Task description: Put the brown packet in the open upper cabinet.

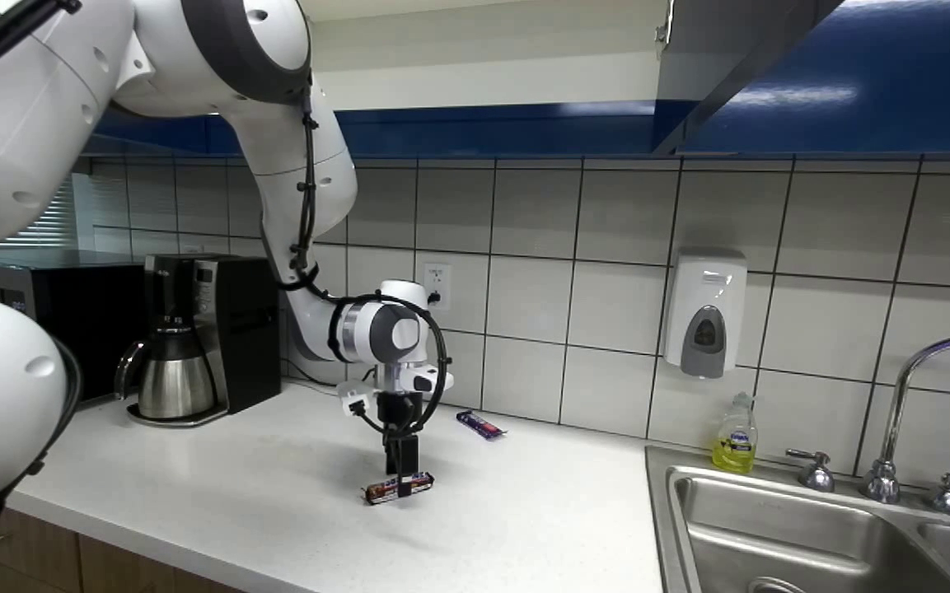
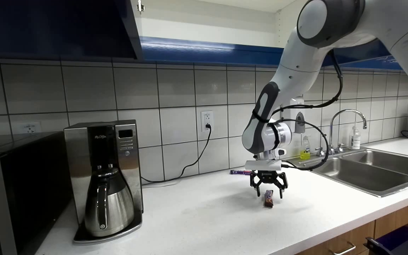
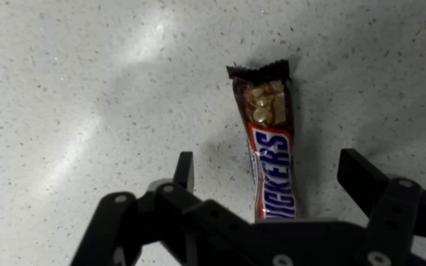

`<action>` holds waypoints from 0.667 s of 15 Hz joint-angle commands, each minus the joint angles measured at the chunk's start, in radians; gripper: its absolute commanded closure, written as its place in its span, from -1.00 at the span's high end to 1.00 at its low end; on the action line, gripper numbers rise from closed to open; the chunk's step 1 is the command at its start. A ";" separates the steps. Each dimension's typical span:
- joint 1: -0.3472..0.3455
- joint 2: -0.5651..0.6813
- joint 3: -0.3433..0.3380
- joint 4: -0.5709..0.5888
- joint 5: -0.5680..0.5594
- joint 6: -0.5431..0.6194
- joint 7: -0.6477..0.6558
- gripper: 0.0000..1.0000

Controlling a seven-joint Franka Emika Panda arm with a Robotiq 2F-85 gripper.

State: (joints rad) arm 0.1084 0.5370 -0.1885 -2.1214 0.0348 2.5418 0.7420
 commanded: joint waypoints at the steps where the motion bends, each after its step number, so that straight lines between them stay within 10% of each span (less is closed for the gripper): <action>1: 0.016 0.019 -0.016 0.029 -0.022 -0.009 0.036 1.00; 2: 0.016 0.021 -0.017 0.031 -0.021 -0.010 0.035 0.50; 10: 0.018 0.038 -0.017 0.052 -0.020 -0.013 0.028 -0.64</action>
State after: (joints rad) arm 0.1150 0.5625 -0.1950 -2.0925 0.0348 2.5417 0.7425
